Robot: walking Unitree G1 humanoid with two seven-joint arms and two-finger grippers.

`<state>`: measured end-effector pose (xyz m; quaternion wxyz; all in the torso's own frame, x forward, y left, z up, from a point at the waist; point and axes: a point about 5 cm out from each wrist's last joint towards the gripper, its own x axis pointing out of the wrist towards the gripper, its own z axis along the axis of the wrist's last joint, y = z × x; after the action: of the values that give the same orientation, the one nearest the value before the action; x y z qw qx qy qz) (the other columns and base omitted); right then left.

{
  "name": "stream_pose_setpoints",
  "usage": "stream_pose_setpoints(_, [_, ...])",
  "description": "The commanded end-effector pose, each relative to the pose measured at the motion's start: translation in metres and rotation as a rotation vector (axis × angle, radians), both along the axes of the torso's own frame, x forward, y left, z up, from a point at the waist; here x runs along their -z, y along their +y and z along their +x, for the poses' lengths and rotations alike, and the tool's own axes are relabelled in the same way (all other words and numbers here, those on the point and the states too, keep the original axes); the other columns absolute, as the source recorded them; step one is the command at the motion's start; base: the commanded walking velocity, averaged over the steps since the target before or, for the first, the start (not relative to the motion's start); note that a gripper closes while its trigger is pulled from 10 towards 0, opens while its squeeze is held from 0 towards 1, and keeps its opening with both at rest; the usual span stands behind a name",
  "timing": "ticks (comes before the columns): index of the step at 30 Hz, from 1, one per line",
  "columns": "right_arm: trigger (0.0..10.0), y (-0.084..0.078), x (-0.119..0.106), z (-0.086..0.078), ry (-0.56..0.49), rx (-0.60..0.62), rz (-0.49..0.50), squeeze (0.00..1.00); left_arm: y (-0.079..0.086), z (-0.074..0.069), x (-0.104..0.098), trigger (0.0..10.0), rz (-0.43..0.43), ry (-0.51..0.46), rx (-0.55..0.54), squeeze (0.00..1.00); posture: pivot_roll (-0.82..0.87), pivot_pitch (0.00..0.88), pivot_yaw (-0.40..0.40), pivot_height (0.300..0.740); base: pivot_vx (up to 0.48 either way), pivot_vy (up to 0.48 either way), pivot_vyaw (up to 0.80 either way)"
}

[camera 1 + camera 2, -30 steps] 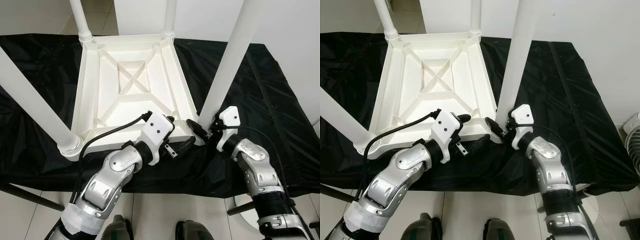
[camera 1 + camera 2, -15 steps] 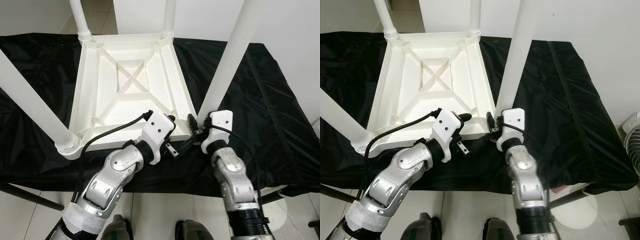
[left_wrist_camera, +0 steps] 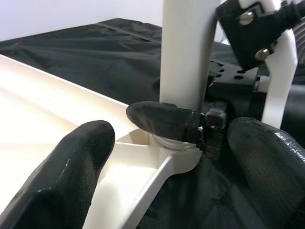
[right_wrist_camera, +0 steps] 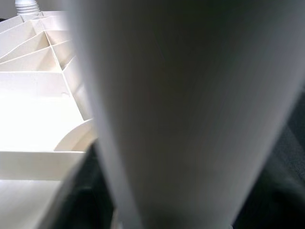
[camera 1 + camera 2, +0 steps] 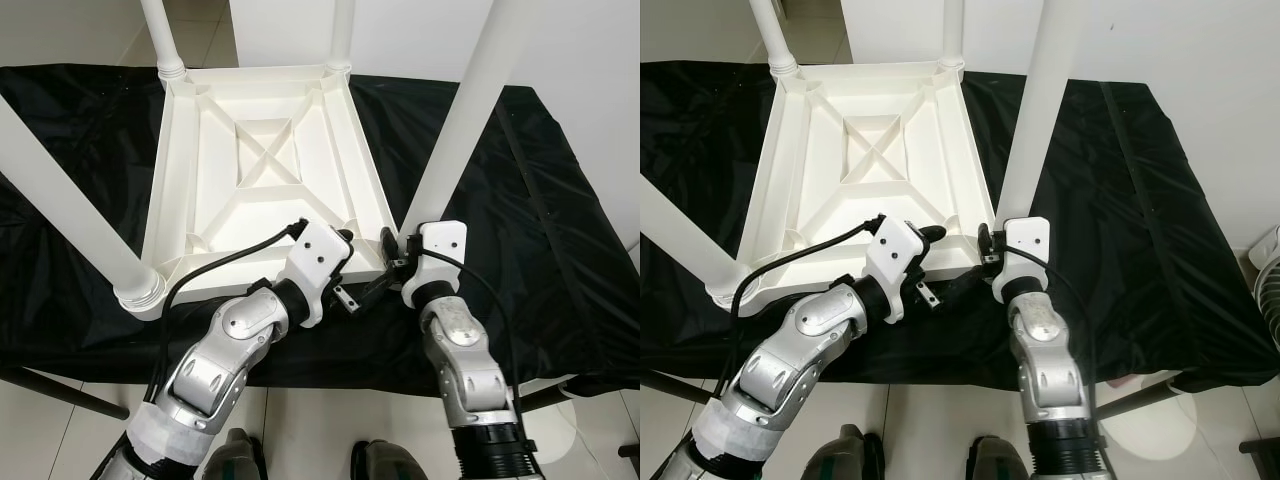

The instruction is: Building children table

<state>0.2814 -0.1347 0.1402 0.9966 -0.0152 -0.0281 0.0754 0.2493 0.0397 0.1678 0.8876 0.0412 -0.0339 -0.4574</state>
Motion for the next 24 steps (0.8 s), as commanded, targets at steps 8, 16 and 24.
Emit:
stream_pose_setpoints(8, [10.0,-0.012,-0.01,0.011,-0.002,-0.267,-0.083,0.34,0.0,-0.002,0.003,10.0,0.009,0.014,0.033,0.0,-0.06,0.082,0.013,0.74,0.0,0.0,0.0])
stream_pose_setpoints(16, [10.0,-0.018,-0.003,0.012,0.024,-0.557,-0.212,0.0,0.001,-0.004,0.004,10.0,0.01,0.017,0.035,0.0,-0.06,0.083,0.015,0.74,0.0,0.0,0.0])
stream_pose_setpoints(24, [10.0,-0.021,0.006,0.02,0.069,-0.693,-0.293,0.0,0.002,-0.002,0.003,10.0,0.01,0.015,0.027,0.0,-0.05,0.088,0.011,0.74,0.0,0.0,0.0])
